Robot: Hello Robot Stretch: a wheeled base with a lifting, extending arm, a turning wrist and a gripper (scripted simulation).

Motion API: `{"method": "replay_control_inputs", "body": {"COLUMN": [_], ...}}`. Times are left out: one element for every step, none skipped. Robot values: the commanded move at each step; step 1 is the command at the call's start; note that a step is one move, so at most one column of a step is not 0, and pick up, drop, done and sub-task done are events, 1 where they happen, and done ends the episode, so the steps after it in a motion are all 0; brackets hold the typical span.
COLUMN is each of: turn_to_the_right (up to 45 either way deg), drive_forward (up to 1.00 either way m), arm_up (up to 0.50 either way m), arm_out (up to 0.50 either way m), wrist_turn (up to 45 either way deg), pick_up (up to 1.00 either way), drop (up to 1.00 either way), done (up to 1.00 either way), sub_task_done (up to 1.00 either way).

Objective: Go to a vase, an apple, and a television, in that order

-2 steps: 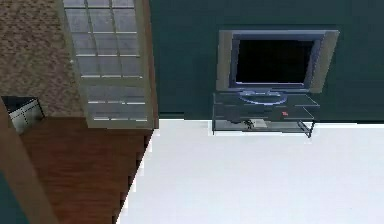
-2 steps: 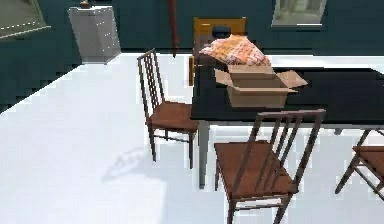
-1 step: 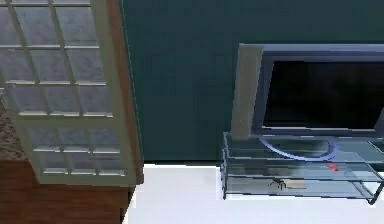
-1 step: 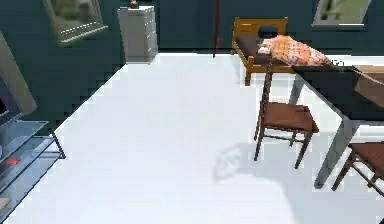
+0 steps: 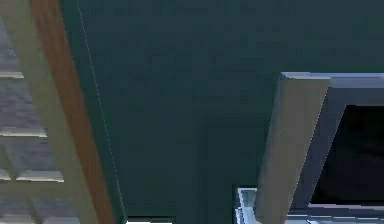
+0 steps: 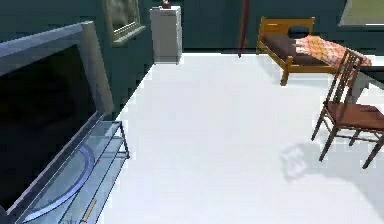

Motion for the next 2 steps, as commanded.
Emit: {"method": "replay_control_inputs", "body": {"turn_to_the_right": [45.0, 0.0], "drive_forward": [0.0, 0.0], "arm_up": [0.0, 0.0], "arm_out": [0.0, 0.0], "wrist_turn": [0.0, 0.0], "pick_up": [0.0, 0.0], "drop": [0.0, 0.0], "done": [0.0, 1.0], "sub_task_done": [0.0, 0.0]}}
